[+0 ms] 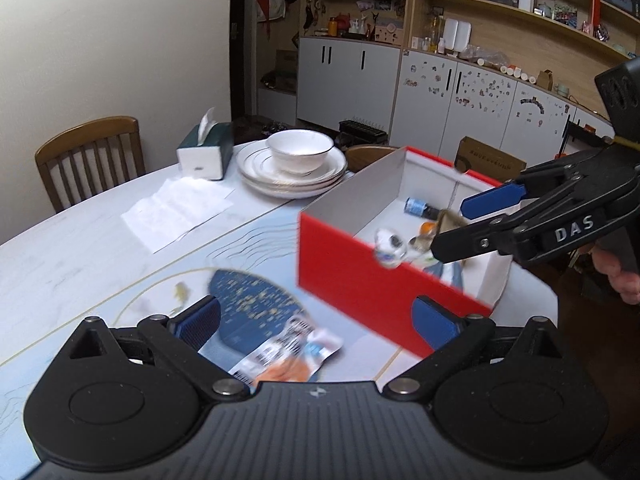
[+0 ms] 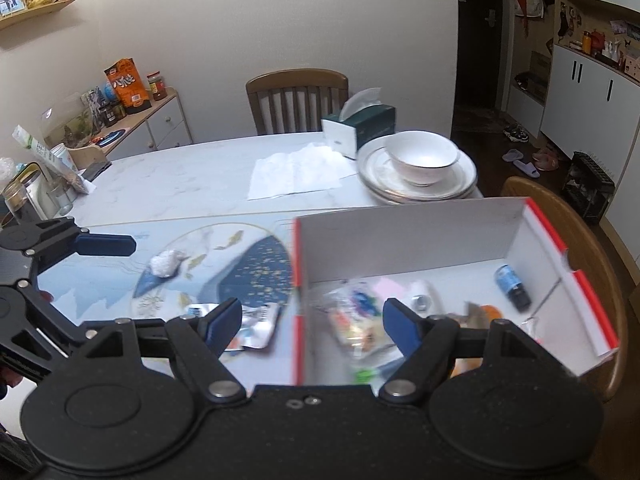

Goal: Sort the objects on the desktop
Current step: 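Withdraw both tools from the box back toward the table items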

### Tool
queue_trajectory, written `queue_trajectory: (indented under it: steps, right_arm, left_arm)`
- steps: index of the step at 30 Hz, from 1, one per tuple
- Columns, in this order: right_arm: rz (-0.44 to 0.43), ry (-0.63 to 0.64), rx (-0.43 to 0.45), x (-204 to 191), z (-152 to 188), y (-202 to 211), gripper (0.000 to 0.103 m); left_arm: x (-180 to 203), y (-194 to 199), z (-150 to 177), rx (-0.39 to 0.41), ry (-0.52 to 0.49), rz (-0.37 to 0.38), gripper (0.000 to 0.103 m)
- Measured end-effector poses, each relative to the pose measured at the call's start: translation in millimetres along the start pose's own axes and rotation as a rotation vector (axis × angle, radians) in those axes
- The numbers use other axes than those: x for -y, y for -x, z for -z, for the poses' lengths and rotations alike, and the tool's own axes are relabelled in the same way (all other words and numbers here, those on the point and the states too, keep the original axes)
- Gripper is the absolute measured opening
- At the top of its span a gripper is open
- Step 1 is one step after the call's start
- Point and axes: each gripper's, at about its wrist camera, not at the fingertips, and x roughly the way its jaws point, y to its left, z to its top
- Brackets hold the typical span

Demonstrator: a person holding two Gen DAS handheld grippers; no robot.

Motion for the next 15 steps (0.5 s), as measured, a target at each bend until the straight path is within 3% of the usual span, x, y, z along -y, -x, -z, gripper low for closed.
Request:
queue_trajectory:
  steps: [15]
  right_arm:
    - [0.007,-0.012,-0.062,-82.6,9.3,-34.3,0.077]
  left_arm:
    - [-77.6,4.6,39.3,-0.052,-0.046,-0.019,0.102]
